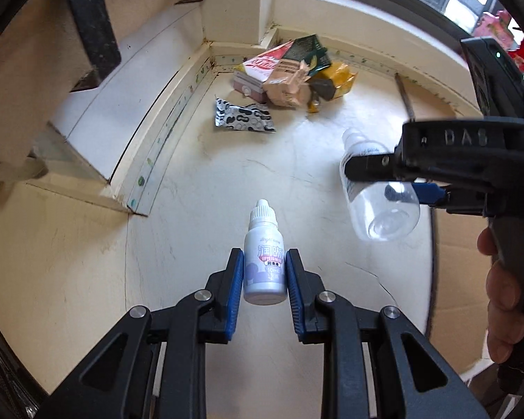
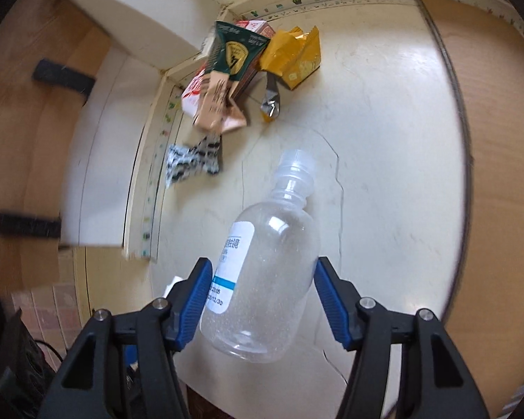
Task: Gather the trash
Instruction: 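Carry the eye-drop bottle and water bottle down over the trash bin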
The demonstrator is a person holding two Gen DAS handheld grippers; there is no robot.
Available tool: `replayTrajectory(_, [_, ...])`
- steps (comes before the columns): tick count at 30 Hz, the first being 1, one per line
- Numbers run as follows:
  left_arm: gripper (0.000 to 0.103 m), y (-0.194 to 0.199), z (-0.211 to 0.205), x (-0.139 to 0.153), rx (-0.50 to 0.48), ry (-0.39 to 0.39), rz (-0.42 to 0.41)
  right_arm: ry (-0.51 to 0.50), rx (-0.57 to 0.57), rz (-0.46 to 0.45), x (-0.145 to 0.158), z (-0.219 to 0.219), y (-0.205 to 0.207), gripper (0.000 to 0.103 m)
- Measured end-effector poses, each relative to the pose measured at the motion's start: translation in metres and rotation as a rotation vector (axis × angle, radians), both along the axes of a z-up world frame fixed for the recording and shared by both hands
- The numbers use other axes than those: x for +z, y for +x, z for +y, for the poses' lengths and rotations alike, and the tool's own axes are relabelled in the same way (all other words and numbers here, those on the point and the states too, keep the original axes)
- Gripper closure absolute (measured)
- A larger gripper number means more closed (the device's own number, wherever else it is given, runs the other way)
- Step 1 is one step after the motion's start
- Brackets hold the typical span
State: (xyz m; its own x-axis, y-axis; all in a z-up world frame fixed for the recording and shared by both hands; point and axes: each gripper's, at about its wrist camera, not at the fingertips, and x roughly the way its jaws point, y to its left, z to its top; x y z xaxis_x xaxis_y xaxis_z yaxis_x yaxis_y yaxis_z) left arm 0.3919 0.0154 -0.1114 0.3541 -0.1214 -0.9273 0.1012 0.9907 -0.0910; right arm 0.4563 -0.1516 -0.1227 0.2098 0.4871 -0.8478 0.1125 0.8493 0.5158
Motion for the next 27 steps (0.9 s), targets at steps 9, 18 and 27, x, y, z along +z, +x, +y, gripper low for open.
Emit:
replayTrajectory(9, [0.081,-0.079,-0.013,0.046,-0.074,-0.104,-0.065,-0.031,0.075,-0.089,0.05,-0.015,-0.111,0.043])
replayTrajectory(18, [0.081,-0.186,-0.008,0.078,-0.12,-0.208,-0.104,-0.049,0.108,-0.114,0.073,-0.025,-0.225,0.043])
replayTrajectory(27, [0.081,-0.274,0.013,0.057,-0.143,-0.236,-0.067,-0.05,0.099,-0.066,0.054,-0.021,-0.331,0.043])
